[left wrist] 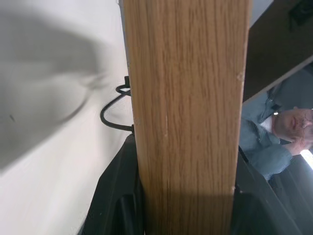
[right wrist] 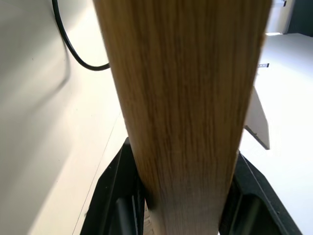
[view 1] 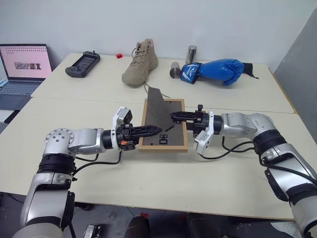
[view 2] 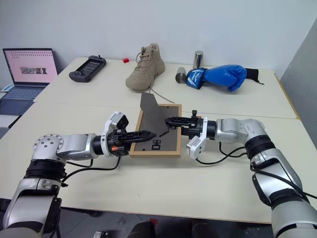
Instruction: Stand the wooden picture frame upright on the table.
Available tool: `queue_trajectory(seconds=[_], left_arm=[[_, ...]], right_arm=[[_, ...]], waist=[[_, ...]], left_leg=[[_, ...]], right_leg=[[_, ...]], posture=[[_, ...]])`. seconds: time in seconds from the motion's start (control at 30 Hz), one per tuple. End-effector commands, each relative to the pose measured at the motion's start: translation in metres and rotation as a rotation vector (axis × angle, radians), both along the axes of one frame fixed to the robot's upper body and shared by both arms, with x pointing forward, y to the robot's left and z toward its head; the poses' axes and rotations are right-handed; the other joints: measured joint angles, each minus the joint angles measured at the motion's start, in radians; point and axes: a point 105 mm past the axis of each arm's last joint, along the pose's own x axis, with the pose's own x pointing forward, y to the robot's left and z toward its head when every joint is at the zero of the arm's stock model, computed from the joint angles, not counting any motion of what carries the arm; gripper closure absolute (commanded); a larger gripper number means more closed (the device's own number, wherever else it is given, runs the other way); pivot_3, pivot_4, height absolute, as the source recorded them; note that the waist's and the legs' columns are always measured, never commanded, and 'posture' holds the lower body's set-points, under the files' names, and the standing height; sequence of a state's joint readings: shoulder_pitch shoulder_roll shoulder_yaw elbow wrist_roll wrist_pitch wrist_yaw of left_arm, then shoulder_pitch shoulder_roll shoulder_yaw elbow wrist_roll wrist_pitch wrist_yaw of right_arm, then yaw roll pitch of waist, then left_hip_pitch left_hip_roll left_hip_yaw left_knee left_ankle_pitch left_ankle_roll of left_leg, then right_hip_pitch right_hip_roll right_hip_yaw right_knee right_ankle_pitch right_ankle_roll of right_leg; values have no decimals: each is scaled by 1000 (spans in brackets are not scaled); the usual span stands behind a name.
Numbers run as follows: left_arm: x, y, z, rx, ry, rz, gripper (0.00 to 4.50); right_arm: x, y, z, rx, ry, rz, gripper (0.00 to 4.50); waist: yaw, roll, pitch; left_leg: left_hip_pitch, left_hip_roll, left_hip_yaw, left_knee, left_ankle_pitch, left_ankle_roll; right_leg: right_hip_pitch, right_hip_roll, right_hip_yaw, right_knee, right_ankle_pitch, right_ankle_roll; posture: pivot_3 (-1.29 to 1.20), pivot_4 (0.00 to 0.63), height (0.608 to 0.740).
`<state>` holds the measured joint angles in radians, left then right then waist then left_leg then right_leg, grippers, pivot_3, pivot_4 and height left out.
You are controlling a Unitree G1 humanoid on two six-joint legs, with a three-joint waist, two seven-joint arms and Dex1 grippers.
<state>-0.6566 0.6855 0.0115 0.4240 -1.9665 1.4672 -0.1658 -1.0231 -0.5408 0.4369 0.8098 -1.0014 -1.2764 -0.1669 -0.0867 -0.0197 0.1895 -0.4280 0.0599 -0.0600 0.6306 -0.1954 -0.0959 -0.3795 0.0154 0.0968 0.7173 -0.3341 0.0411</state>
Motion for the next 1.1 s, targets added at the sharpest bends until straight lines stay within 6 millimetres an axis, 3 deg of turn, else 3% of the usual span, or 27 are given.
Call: queue_trajectory(seconds=[0.03,0.1,0.27,0.37,0.43,0.57,0.63,0.73,0.87,1.1], left_arm=[[-3,-5,11,55,-101,10,2272],[1,0,19,58,-126,36,1708],[14,23,39,99,-202,122,821],[23,42,64,114,-295,208,233],[21,50,75,138,-358,227,0],[14,67,75,308,-458,272,0],[3,74,62,520,-553,261,0],[3,88,42,774,-674,285,0],[5,87,29,913,-881,273,0],[8,81,36,930,-1085,304,0]], right_arm=[[6,-1,21,62,-50,-19,3169],[6,-3,21,62,-50,-20,3211],[8,-9,21,68,-29,-39,3211],[12,-19,22,122,46,-73,3211],[13,-24,23,148,86,-82,3211],[25,-32,31,283,271,-155,3211],[42,-31,36,375,576,-229,3211],[39,-23,39,420,986,-132,3211],[38,-7,43,444,1377,-55,3211],[33,9,21,346,1703,1,3211]], waist=[[1,0,0],[1,0,0],[0,0,0],[0,0,0],[-1,0,0],[-3,0,0],[-7,-1,0],[-8,0,0],[13,2,1],[30,2,1]], left_leg=[[0,0,0,0,0,0],[0,0,0,0,0,0],[0,0,0,0,0,0],[0,-1,0,0,0,0],[0,-1,0,0,0,0],[0,0,1,-1,0,0],[1,1,1,-1,0,0],[5,4,2,-3,0,0],[7,3,2,-3,-1,2],[4,3,5,-4,-2,3]], right_leg=[[0,0,0,0,0,0],[0,0,0,0,0,0],[0,0,0,0,0,0],[1,0,0,0,0,0],[1,0,0,0,0,0],[1,0,0,-2,0,0],[4,0,0,-4,0,0],[8,0,0,-4,0,0],[8,0,-1,-2,0,0],[4,1,0,-5,0,0]], posture=[[0,150,740],[0,150,740],[0,150,740],[0,150,740],[0,150,740],[0,150,740],[0,150,740],[0,150,740],[0,150,740],[0,150,740]])
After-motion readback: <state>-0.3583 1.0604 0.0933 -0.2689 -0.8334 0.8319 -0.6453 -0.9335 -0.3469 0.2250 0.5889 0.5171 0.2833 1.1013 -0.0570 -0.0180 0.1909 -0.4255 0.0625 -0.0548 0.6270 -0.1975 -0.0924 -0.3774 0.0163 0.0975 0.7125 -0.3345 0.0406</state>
